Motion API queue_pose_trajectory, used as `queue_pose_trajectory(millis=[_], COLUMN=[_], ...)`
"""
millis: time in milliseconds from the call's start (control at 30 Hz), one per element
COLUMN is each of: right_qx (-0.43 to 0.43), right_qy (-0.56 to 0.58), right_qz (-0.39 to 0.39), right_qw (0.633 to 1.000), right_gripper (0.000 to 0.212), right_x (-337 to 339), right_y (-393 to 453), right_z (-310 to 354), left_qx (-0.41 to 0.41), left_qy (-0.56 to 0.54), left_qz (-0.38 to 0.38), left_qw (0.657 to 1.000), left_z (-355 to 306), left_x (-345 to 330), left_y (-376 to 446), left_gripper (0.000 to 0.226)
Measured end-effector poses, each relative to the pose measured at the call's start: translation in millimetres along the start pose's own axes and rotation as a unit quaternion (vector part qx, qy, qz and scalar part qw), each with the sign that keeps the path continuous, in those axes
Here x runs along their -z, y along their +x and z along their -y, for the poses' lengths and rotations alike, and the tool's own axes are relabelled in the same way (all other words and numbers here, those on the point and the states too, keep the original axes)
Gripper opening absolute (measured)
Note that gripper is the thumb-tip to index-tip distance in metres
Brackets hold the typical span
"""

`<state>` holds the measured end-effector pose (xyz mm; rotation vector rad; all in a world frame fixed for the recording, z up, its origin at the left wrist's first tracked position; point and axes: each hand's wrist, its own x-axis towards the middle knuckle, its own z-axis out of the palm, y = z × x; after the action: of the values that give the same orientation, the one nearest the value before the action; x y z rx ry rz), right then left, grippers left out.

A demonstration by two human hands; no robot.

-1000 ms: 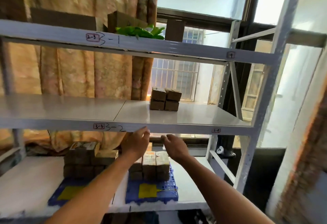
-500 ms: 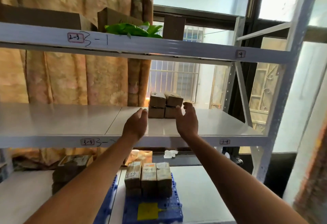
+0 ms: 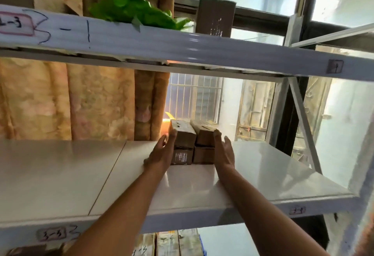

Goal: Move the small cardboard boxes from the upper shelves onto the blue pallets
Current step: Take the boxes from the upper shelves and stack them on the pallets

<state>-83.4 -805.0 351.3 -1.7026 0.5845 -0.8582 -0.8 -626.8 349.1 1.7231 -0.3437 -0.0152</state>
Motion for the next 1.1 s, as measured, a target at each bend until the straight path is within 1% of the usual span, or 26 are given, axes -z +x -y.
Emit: queue_pose_trajectory(millis=[100, 167, 267, 300, 333, 400, 433, 500, 533, 600, 667, 733, 833, 933, 1033, 1100], right_qx=[0.013, 0.020, 0.023, 0.026, 0.030, 0.039, 0.045, 0.055, 0.060, 0.067, 0.074, 0.081, 0.087, 0.074, 0.054, 0.026], right_qy=[0.005, 0.027, 0.030, 0.030, 0.036, 0.067, 0.091, 0.149, 0.174, 0.212, 0.227, 0.223, 0.209, 0.191, 0.169, 0.166], right_qz=[0.016, 0.005, -0.021, -0.027, -0.030, -0.025, -0.015, 0.016, 0.032, 0.056, 0.070, 0.087, 0.109, 0.139, 0.163, 0.167], right_qw=[1.000, 0.999, 0.999, 0.999, 0.998, 0.997, 0.995, 0.987, 0.982, 0.973, 0.969, 0.968, 0.968, 0.969, 0.971, 0.972], right_gripper=[0.094, 0.085, 0.069, 0.064, 0.060, 0.055, 0.052, 0.044, 0.041, 0.036, 0.028, 0.025, 0.023, 0.027, 0.030, 0.023], right_x=[-1.5, 0.4, 5.3, 6.6, 7.9, 11.7, 14.3, 20.1, 24.2, 35.9, 51.7, 72.5, 107.1, 144.1, 172.7, 185.1], right_y=[3.3, -0.9, -8.3, -11.1, -15.1, -25.7, -32.8, -50.0, -59.1, -80.3, -103.5, -129.7, -174.8, -220.5, -257.2, -277.4], right_z=[-1.2, 0.5, 4.6, 4.9, 6.3, 12.0, 15.6, 23.7, 28.2, 36.0, 43.5, 48.8, 49.9, 39.1, 14.2, -10.7], left_qx=[0.019, 0.026, 0.019, 0.016, 0.015, 0.001, -0.022, -0.094, -0.127, -0.166, -0.183, -0.185, -0.200, -0.207, -0.189, -0.195], left_qy=[-0.017, -0.002, 0.022, 0.015, 0.000, -0.022, -0.029, -0.069, -0.102, -0.142, -0.158, -0.163, -0.148, -0.135, -0.115, -0.080], left_qz=[0.034, 0.014, -0.036, -0.054, -0.072, -0.094, -0.093, -0.075, -0.059, -0.036, -0.039, -0.043, -0.044, -0.042, -0.037, -0.051], left_qw=[0.999, 1.000, 0.999, 0.998, 0.997, 0.995, 0.995, 0.990, 0.985, 0.975, 0.970, 0.968, 0.968, 0.968, 0.974, 0.976], left_z=[5.3, 6.9, 4.4, 2.2, -1.8, -9.5, -12.7, -18.8, -22.5, -29.1, -34.5, -40.0, -45.0, -40.1, -16.0, 9.4], left_x=[-3.7, -4.7, -7.2, -8.2, -8.5, -7.2, -4.8, 3.5, 9.1, 19.7, 28.5, 37.2, 46.1, 51.0, 46.9, 41.6], left_y=[15.2, 17.8, 9.1, 3.6, -3.2, -17.2, -25.1, -43.0, -55.1, -86.4, -116.7, -149.0, -203.4, -264.1, -318.1, -355.6], left_gripper=[0.097, 0.102, 0.116, 0.112, 0.101, 0.073, 0.062, 0.051, 0.050, 0.047, 0.038, 0.036, 0.040, 0.038, 0.041, 0.043])
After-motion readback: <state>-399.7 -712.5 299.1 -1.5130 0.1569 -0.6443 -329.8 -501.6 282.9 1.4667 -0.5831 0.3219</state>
